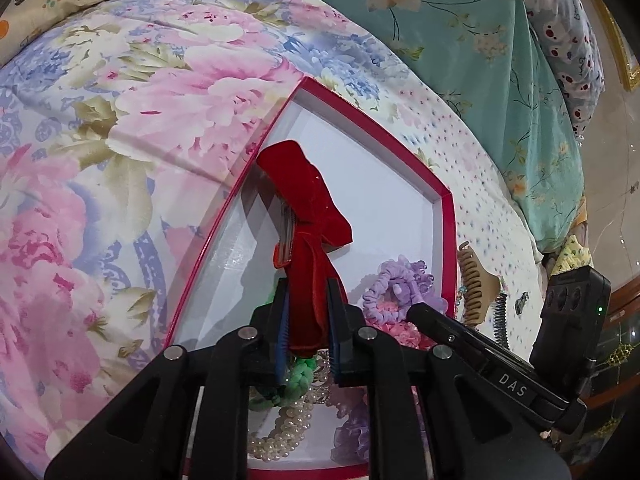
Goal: Organize jewelry
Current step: 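Carry the red bow and lilac scrunchie into the tray and release both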
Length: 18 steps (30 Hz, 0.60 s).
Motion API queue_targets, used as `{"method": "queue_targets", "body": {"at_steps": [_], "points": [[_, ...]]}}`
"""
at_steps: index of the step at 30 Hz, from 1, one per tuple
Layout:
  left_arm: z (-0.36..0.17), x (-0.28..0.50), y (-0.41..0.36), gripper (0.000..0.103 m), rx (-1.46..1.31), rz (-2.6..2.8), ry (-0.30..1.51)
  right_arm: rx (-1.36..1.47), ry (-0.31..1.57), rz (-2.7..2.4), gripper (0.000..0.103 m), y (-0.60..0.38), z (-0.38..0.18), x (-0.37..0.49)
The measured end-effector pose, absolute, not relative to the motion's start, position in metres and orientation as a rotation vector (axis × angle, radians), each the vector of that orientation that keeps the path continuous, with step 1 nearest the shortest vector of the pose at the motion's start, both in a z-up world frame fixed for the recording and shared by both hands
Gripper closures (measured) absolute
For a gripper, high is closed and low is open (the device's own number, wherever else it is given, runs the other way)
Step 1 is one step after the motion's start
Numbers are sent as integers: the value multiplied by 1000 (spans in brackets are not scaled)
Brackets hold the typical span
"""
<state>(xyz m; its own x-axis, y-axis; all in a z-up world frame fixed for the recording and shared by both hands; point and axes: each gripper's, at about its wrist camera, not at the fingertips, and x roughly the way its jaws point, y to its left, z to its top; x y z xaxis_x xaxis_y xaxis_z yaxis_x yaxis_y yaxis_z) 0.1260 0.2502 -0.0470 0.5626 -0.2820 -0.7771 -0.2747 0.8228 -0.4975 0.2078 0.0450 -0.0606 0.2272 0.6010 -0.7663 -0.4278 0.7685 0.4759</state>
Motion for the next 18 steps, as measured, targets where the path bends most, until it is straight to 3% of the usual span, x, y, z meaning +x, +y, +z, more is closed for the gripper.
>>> {"method": "queue_targets", "body": {"at_steps": [4,6,8,14,18], "points": [[-44,126,247,81,-614,8,996,186,1134,720,71,43,-56,207],[-40,125,245,63,-600,16,992,192,1125,723,65,41,-52,205],[-36,123,243,56,-580,32,986,197,1113,723,65,36,-47,201],[-25,116,235,56,-568,22,978,234,1080,735,65,20,-28,191],[-17,109,229,39,-567,23,962,261,1053,730,61,1,-16,184]]}}
